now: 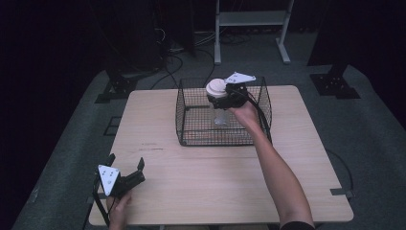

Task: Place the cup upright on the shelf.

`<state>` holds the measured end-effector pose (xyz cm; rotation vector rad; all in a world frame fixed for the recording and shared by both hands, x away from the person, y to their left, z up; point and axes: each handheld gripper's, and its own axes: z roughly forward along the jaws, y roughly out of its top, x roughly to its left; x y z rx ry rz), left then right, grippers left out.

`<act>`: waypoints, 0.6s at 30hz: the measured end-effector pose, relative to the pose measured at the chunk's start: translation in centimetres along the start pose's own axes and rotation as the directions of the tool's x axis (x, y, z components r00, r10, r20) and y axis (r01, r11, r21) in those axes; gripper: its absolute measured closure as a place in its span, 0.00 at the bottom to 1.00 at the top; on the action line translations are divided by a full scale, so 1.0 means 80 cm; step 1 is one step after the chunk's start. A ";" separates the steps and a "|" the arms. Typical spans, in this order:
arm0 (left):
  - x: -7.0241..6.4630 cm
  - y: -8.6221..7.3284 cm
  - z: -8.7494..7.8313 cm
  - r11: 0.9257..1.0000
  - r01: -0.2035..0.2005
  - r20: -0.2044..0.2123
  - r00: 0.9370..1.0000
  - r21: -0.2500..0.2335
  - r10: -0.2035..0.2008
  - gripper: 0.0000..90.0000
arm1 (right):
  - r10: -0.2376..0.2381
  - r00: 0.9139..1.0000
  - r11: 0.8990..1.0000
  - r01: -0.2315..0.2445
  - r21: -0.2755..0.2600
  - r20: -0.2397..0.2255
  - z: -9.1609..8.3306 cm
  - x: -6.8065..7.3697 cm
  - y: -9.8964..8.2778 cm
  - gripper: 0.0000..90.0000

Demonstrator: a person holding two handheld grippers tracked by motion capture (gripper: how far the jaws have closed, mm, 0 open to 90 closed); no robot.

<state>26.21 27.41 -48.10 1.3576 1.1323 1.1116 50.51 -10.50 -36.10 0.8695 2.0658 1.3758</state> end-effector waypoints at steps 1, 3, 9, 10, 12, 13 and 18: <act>0.000 0.000 0.000 1.000 -0.001 0.000 1.000 0.001 0.001 0.00 | 0.001 1.000 1.000 -0.001 0.000 0.001 0.001 0.001 -0.002 0.05; 0.000 0.000 0.000 1.000 0.000 0.000 1.000 -0.002 0.000 0.00 | 0.002 1.000 1.000 -0.002 0.001 -0.004 0.003 0.000 -0.004 0.05; 0.000 0.000 0.000 1.000 0.003 0.000 1.000 -0.003 -0.003 0.00 | 0.010 1.000 1.000 -0.010 0.004 -0.006 0.009 0.001 -0.010 0.05; 0.000 0.000 0.000 1.000 0.003 0.000 1.000 -0.003 -0.003 0.00 | 0.011 1.000 1.000 -0.011 0.005 -0.006 0.010 0.001 -0.011 0.05; 0.000 0.000 0.000 1.000 0.004 0.000 1.000 -0.002 -0.004 0.00 | 0.013 1.000 1.000 -0.013 0.003 -0.006 0.012 0.000 -0.013 0.05; 0.000 0.000 0.000 1.000 0.004 0.000 1.000 -0.002 -0.004 0.00 | 0.016 1.000 1.000 -0.016 0.000 -0.012 0.013 0.000 -0.014 0.05; 0.000 0.000 0.000 1.000 0.003 -0.001 1.000 -0.002 -0.003 0.00 | 0.011 1.000 1.000 -0.011 -0.004 -0.015 0.017 0.001 -0.014 0.05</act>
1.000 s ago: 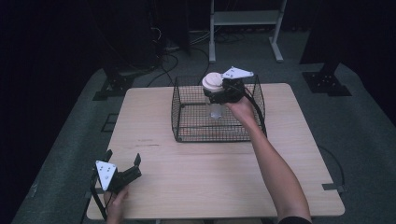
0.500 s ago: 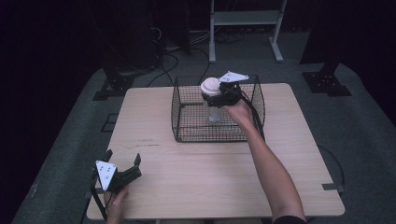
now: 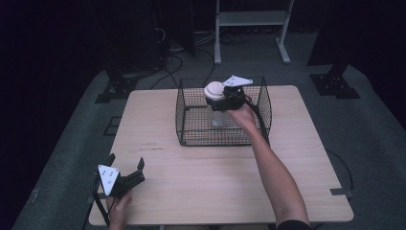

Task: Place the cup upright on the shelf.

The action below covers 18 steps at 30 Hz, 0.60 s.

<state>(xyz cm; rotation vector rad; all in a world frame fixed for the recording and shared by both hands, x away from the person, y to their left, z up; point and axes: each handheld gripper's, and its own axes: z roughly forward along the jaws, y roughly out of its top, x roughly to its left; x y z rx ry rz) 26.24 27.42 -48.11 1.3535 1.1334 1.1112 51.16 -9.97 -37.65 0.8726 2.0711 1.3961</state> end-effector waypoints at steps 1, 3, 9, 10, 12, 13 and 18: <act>0.000 0.000 0.000 1.000 0.000 0.000 1.000 0.000 0.000 0.00 | -0.002 1.000 1.000 0.002 -0.004 0.001 0.001 0.000 0.000 0.05; 0.000 0.000 0.000 1.000 0.001 0.000 1.000 0.000 -0.001 0.00 | -0.004 1.000 1.000 0.004 0.000 0.006 0.003 0.000 0.001 0.05; 0.000 0.000 0.000 1.000 0.002 -0.002 1.000 0.002 -0.002 0.00 | -0.018 1.000 0.999 0.018 0.036 0.004 0.011 0.001 -0.004 0.05; 0.001 0.000 0.000 1.000 0.003 -0.003 1.000 0.002 -0.003 0.00 | -0.016 1.000 1.000 0.016 0.021 0.005 0.011 0.002 -0.005 0.05; 0.001 0.000 0.001 1.000 0.002 -0.006 1.000 0.006 -0.002 0.00 | -0.014 1.000 1.000 0.014 0.025 0.000 0.010 0.002 -0.006 0.05; 0.001 0.000 0.001 1.000 0.003 -0.006 1.000 0.006 -0.003 0.00 | -0.018 1.000 1.000 0.018 0.024 -0.002 0.010 0.002 -0.006 0.05; 0.000 0.000 0.001 1.000 -0.002 -0.006 1.000 0.004 0.002 0.00 | -0.018 1.000 0.999 0.018 0.029 0.000 0.007 0.002 -0.007 0.05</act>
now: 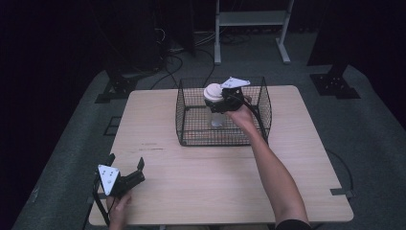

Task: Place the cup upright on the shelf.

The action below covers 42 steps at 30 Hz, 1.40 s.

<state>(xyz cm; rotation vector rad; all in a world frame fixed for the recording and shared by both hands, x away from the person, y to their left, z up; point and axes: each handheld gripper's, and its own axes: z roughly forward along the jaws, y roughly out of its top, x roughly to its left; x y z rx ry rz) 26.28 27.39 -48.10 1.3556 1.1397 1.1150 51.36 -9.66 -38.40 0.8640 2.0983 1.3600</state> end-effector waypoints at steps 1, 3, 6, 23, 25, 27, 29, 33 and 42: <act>0.000 0.000 0.000 1.000 0.000 0.000 1.000 0.000 0.000 0.00 | 0.002 1.000 1.000 -0.002 0.001 0.000 0.000 0.000 0.000 0.05; 0.001 0.000 0.000 1.000 0.004 0.001 1.000 -0.001 -0.004 0.00 | 0.002 1.000 1.000 -0.002 0.007 0.002 -0.002 0.000 0.000 0.05; 0.001 0.000 0.000 1.000 0.004 0.001 1.000 0.000 -0.004 0.00 | 0.010 1.000 1.000 -0.010 0.007 -0.001 -0.004 -0.002 -0.002 0.05; 0.000 0.000 0.000 1.000 -0.001 0.003 1.000 -0.003 0.001 0.00 | 0.006 1.000 1.000 -0.006 -0.008 0.001 -0.009 0.000 0.000 0.02; 0.000 0.000 -0.001 1.000 -0.002 0.004 1.000 -0.003 0.002 0.00 | 0.007 1.000 1.000 -0.007 -0.008 0.004 -0.009 -0.001 0.000 0.02; 0.000 0.000 -0.001 1.000 -0.001 0.003 1.000 -0.003 0.001 0.00 | 0.011 1.000 1.000 -0.011 -0.012 0.000 -0.010 -0.001 0.001 0.02; 0.000 0.000 -0.001 1.000 -0.001 0.004 1.000 -0.002 0.001 0.00 | 0.016 1.000 1.000 -0.016 -0.018 0.004 -0.011 -0.001 0.002 0.01; 0.000 0.000 -0.001 1.000 -0.002 0.004 1.000 -0.002 0.002 0.00 | 0.017 1.000 0.999 -0.017 -0.027 0.005 -0.012 -0.001 0.003 0.01; -0.001 0.000 -0.001 1.000 -0.001 0.004 1.000 -0.003 0.001 0.00 | 0.026 1.000 0.998 -0.025 -0.053 0.015 -0.018 -0.001 0.009 0.00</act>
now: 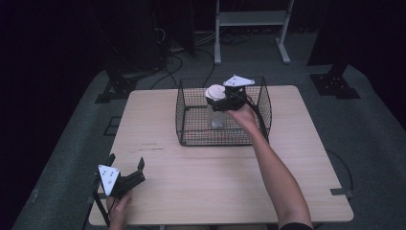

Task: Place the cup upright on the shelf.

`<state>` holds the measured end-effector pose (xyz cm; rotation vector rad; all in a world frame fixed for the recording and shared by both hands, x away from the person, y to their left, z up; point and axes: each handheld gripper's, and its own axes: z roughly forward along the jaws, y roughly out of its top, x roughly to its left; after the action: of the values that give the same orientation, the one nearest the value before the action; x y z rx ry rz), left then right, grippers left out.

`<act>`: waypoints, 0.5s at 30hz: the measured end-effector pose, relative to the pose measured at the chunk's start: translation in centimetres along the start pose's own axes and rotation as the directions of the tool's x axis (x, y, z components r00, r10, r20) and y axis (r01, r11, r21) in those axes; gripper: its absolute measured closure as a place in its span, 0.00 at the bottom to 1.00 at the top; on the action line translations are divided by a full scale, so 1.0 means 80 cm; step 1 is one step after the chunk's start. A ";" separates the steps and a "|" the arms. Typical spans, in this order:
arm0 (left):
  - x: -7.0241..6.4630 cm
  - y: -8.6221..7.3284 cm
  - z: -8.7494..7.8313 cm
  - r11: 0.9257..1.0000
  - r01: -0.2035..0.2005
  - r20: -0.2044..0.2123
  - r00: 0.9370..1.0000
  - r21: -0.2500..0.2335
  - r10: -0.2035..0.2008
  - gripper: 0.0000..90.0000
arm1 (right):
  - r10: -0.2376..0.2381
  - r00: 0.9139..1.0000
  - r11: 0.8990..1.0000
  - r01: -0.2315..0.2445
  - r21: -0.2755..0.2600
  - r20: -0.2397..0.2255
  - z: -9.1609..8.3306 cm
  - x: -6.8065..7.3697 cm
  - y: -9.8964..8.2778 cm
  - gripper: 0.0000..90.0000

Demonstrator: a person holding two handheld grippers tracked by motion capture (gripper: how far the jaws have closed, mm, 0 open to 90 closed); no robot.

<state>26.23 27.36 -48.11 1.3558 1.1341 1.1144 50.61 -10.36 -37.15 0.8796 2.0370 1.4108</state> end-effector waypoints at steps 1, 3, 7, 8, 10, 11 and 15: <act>0.000 0.000 0.000 1.000 0.000 0.000 1.000 0.000 0.000 0.00 | -0.001 1.000 1.000 0.001 -0.004 0.002 -0.001 0.000 0.001 0.00; 0.000 0.000 0.000 1.000 0.000 0.000 1.000 0.001 0.000 0.00 | 0.001 1.000 1.000 -0.001 -0.014 0.004 -0.003 -0.001 0.003 0.00; 0.000 0.000 0.000 1.000 0.000 0.000 1.000 -0.001 0.000 0.00 | 0.011 1.000 1.000 -0.011 -0.025 0.002 -0.009 -0.001 0.007 0.00; 0.000 0.000 0.000 1.000 0.000 0.000 1.000 -0.001 0.000 0.00 | 0.013 1.000 0.999 -0.013 -0.031 0.002 -0.010 -0.002 0.007 0.00; 0.000 0.000 0.000 1.000 0.000 0.000 1.000 -0.001 0.000 0.00 | 0.015 1.000 0.999 -0.015 -0.037 0.000 -0.013 -0.002 0.010 0.00; 0.000 0.000 0.000 1.000 0.000 0.000 1.000 -0.001 0.000 0.00 | 0.014 1.000 0.999 -0.014 -0.038 0.003 -0.014 -0.002 0.010 0.00; 0.000 0.000 0.000 1.000 -0.001 0.000 1.000 -0.001 0.001 0.00 | 0.020 1.000 0.998 -0.020 -0.052 -0.002 -0.022 -0.001 0.014 0.00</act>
<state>26.24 27.32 -48.12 1.3563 1.1329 1.1155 49.66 -11.25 -35.54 0.8794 1.9887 1.4683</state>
